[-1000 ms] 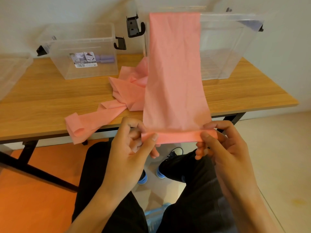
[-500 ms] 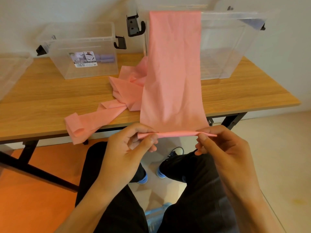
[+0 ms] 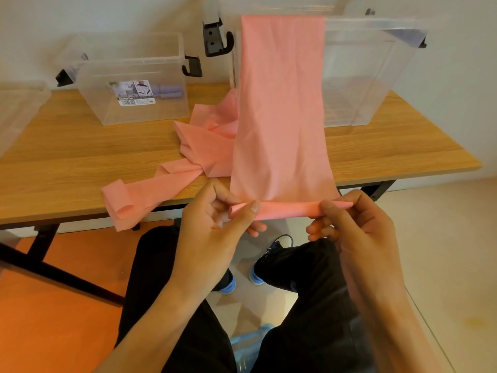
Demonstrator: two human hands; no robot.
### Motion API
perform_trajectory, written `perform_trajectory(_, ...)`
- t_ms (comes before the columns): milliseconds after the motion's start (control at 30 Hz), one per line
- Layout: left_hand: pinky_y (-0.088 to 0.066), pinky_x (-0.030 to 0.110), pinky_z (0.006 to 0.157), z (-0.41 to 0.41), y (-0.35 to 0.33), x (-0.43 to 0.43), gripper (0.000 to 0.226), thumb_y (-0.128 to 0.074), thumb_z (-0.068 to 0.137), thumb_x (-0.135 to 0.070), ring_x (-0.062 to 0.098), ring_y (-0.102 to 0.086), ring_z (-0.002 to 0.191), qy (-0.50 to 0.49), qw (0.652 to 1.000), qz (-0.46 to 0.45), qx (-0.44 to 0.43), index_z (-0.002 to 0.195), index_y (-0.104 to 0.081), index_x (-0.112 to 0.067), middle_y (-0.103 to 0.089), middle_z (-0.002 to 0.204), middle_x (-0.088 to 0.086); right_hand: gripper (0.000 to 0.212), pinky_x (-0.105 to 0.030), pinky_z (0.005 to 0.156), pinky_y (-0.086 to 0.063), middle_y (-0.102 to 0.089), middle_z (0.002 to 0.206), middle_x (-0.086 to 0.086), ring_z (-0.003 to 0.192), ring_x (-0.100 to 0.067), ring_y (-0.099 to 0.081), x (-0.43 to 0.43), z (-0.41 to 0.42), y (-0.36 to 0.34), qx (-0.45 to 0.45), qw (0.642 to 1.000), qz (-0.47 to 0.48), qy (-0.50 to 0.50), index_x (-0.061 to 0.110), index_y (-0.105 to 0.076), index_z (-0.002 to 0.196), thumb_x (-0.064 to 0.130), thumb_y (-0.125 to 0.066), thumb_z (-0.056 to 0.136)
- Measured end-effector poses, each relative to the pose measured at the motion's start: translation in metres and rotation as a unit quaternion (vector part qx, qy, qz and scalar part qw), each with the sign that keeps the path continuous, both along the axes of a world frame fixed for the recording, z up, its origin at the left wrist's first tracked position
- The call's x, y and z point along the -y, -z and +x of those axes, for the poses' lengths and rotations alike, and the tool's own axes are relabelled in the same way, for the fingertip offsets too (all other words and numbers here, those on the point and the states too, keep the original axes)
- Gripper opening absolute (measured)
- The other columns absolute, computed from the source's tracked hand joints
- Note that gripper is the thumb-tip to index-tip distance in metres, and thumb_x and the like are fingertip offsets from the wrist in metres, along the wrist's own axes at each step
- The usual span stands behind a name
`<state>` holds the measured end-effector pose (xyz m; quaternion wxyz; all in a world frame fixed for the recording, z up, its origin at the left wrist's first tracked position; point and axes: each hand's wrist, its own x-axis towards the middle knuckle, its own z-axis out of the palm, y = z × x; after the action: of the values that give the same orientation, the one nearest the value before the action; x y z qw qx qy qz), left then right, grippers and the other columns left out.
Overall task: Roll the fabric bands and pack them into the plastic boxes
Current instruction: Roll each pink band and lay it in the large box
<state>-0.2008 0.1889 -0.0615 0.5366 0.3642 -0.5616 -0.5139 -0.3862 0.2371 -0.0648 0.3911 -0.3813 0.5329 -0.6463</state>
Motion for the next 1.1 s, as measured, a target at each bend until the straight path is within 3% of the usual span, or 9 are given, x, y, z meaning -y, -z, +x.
perform_trajectory(100, -0.052, 0.020, 0.060, -0.001, -0.001, 0.002, 0.023, -0.067, 0.091, -0.005, 0.021, -0.067, 0.055, -0.005, 1.000, 0.001, -0.002, 0.089, -0.043, -0.006, -0.064, 0.068, 0.016, 0.004, -0.029, 0.057, -0.055, -0.069, 0.073, -0.015, 0.057, -0.026, -0.063, 0.005, 0.000, -0.001, 0.015, 1.000, -0.011, 0.004, 0.002, -0.058, 0.097, -0.002, -0.059, 0.097)
perform_trajectory(200, -0.050, 0.017, 0.063, 0.001, 0.000, 0.003, 0.020, -0.062, 0.095, -0.007, 0.018, -0.063, 0.053, 0.003, 1.000, -0.017, 0.018, 0.093, -0.042, -0.007, -0.062, 0.068, 0.006, 0.009, -0.027, 0.055, -0.053, -0.068, 0.072, -0.017, 0.056, -0.026, -0.062, 0.008, 0.001, 0.000, 0.012, 1.000, -0.015, -0.003, 0.006, -0.062, 0.101, -0.001, -0.061, 0.096)
perform_trajectory(333, -0.049, 0.016, 0.069, 0.009, -0.001, 0.010, 0.003, -0.058, 0.098, -0.012, 0.016, -0.066, 0.060, 0.034, 0.994, -0.058, 0.087, 0.098, -0.060, -0.009, -0.064, 0.070, 0.002, 0.018, -0.028, 0.061, -0.057, -0.070, 0.076, -0.015, 0.062, -0.025, -0.066, 0.007, 0.002, 0.001, 0.008, 1.000, -0.015, -0.018, 0.004, -0.071, 0.105, 0.012, -0.065, 0.090)
perform_trajectory(533, -0.051, 0.014, 0.074, 0.020, -0.007, 0.017, 0.015, -0.066, 0.088, -0.014, 0.015, -0.070, 0.067, 0.056, 0.991, -0.069, 0.103, 0.099, -0.070, -0.004, -0.068, 0.077, 0.012, 0.031, -0.028, 0.071, -0.060, -0.076, 0.088, -0.013, 0.075, -0.028, -0.074, 0.005, -0.004, -0.002, -0.009, 0.999, -0.013, -0.051, 0.009, -0.073, 0.107, 0.010, -0.075, 0.076)
perform_trajectory(733, -0.052, 0.017, 0.066, 0.021, -0.004, 0.020, 0.013, -0.070, 0.085, -0.016, 0.017, -0.069, 0.061, 0.041, 0.992, -0.060, 0.101, 0.094, -0.072, -0.008, -0.072, 0.076, 0.008, 0.017, -0.030, 0.065, -0.059, -0.071, 0.080, -0.012, 0.069, -0.025, -0.069, 0.005, -0.003, 0.000, -0.025, 0.998, -0.017, -0.048, 0.006, -0.072, 0.096, 0.019, -0.068, 0.085)
perform_trajectory(867, -0.049, 0.019, 0.054, 0.013, -0.005, 0.024, 0.016, -0.065, 0.090, -0.018, 0.019, -0.064, 0.048, 0.020, 0.995, -0.034, 0.094, 0.080, -0.067, -0.006, -0.069, 0.064, 0.010, 0.018, -0.030, 0.064, -0.058, -0.065, 0.084, -0.006, 0.078, -0.019, -0.065, 0.009, -0.002, -0.001, -0.026, 0.998, -0.002, -0.060, 0.007, -0.064, 0.088, 0.025, -0.065, 0.089)
perform_trajectory(967, -0.054, 0.027, 0.053, 0.009, -0.004, 0.029, 0.019, -0.060, 0.097, -0.016, 0.024, -0.069, 0.054, 0.044, 0.996, -0.013, 0.076, 0.086, -0.063, -0.001, -0.071, 0.069, 0.012, 0.014, -0.030, 0.063, -0.057, -0.066, 0.086, -0.011, 0.076, -0.022, -0.066, 0.012, -0.003, -0.001, 0.014, 0.998, 0.007, -0.058, 0.006, -0.060, 0.086, 0.014, -0.059, 0.098)
perform_trajectory(1100, -0.059, 0.034, 0.058, 0.008, -0.004, 0.032, 0.015, -0.060, 0.097, -0.009, 0.029, -0.074, 0.065, 0.051, 0.997, -0.011, 0.052, 0.090, -0.056, 0.003, -0.070, 0.068, 0.012, 0.004, -0.032, 0.066, -0.058, -0.068, 0.087, -0.015, 0.069, -0.025, -0.064, 0.016, -0.004, -0.001, 0.030, 0.998, -0.007, -0.047, 0.004, -0.062, 0.102, 0.004, -0.060, 0.098)
